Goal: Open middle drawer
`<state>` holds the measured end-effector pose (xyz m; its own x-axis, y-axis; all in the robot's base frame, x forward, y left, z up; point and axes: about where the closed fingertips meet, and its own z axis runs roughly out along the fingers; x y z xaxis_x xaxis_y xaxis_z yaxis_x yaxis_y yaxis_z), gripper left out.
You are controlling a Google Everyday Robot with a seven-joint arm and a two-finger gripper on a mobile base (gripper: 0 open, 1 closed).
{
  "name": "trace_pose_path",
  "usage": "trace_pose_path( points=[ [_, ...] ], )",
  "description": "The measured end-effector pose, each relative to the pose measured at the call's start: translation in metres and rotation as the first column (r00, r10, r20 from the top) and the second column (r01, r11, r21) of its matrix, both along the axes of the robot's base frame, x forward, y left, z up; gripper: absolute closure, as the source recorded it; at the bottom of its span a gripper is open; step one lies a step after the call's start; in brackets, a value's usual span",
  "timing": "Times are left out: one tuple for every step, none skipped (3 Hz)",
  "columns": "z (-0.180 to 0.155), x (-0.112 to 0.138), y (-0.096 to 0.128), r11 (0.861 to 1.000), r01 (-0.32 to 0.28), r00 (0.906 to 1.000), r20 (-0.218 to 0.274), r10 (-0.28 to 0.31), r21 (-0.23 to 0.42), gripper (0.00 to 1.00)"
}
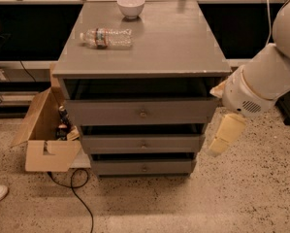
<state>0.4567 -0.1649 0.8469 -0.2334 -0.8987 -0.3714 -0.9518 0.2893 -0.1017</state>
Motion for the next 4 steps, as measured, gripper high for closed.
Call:
trace_pose_path(
  points=[
    [0.000, 0.000, 0.000, 1.000, 0.000, 1.0000, 0.000, 0.000, 0.000, 0.00],
    [-0.029, 0.000, 0.001, 1.000, -0.004, 0.9992, -0.041, 0.004, 0.003, 0.00],
    [-0.120, -0.002, 0.021, 0.998, -0.052, 0.9956, -0.079, 0.050, -0.023, 0.00],
    [-0.186, -0.002, 0.039, 0.995, -0.104, 0.9889, -0.106, 0.103, 0.002, 0.00]
  ],
)
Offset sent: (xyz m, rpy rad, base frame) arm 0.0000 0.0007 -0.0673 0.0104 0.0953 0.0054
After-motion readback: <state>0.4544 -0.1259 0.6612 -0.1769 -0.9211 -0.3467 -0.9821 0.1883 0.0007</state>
